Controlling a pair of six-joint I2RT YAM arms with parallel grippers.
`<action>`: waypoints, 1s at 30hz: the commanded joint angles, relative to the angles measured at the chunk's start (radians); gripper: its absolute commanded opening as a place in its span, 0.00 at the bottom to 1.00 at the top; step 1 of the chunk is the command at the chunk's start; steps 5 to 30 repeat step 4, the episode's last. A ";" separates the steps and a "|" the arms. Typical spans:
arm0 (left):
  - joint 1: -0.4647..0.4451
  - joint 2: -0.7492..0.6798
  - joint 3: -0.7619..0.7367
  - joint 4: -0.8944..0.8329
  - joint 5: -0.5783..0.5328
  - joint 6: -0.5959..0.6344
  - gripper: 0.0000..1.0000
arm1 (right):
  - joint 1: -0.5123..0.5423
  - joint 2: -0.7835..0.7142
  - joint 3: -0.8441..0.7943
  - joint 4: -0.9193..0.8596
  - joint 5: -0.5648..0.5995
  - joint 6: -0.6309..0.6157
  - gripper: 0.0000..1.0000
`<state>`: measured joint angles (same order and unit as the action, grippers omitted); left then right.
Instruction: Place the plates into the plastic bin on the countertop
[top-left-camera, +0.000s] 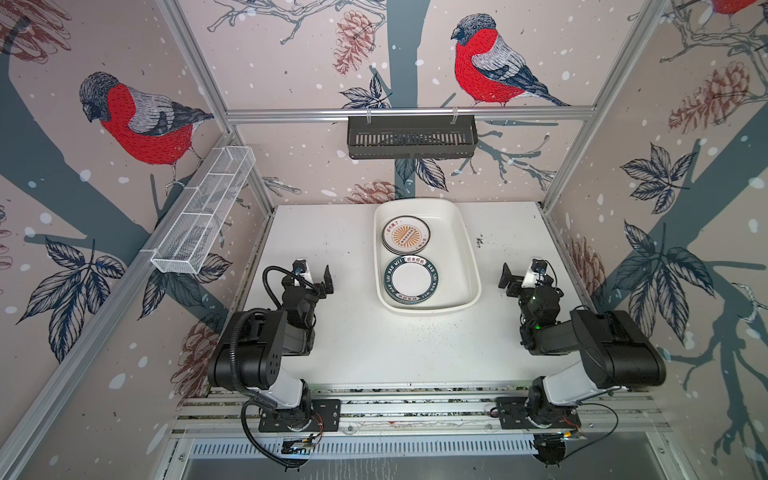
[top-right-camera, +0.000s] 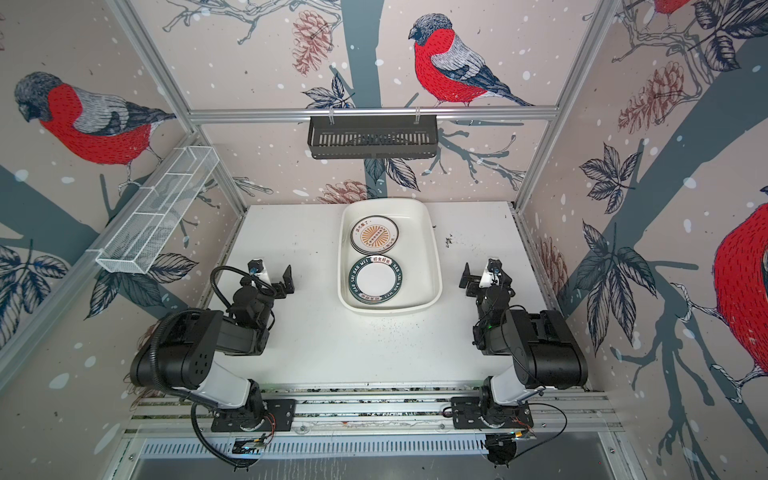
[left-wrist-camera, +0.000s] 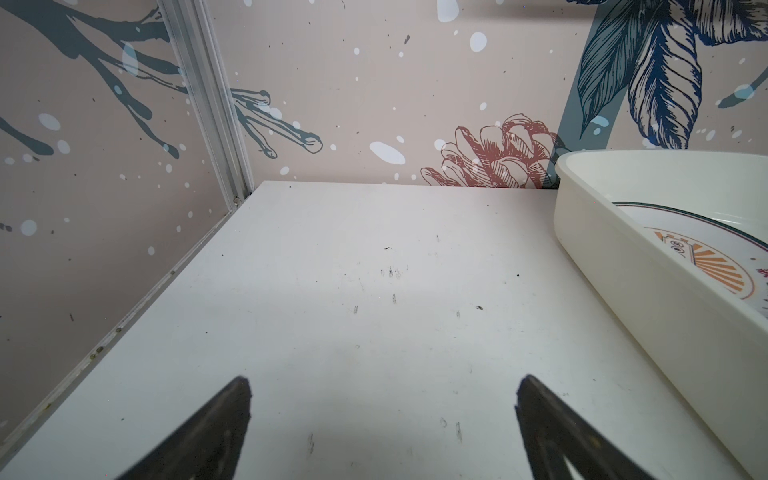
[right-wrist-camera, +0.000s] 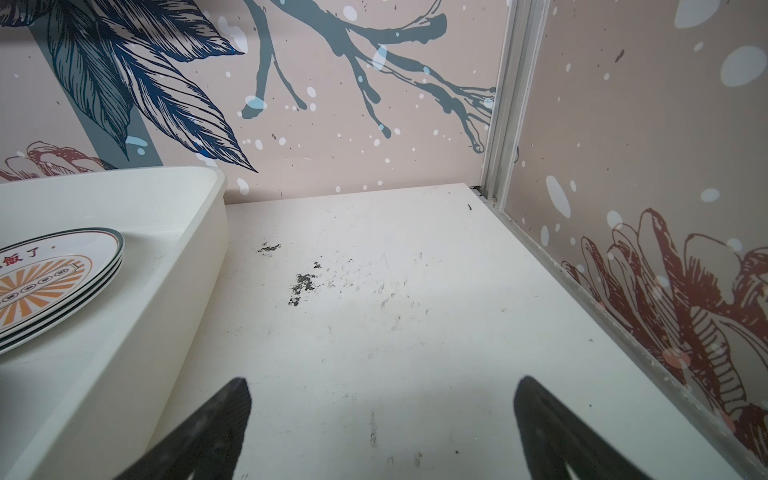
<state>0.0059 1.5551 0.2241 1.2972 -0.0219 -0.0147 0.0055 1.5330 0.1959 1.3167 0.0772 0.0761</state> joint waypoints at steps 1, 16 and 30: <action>-0.002 0.002 0.008 0.011 0.010 0.016 0.99 | 0.000 0.001 0.002 0.009 0.002 -0.007 1.00; -0.003 -0.002 0.000 0.025 0.010 0.016 0.99 | 0.000 0.001 0.002 0.009 0.002 -0.007 1.00; -0.003 -0.002 0.000 0.025 0.010 0.016 0.99 | 0.000 0.001 0.002 0.009 0.002 -0.007 1.00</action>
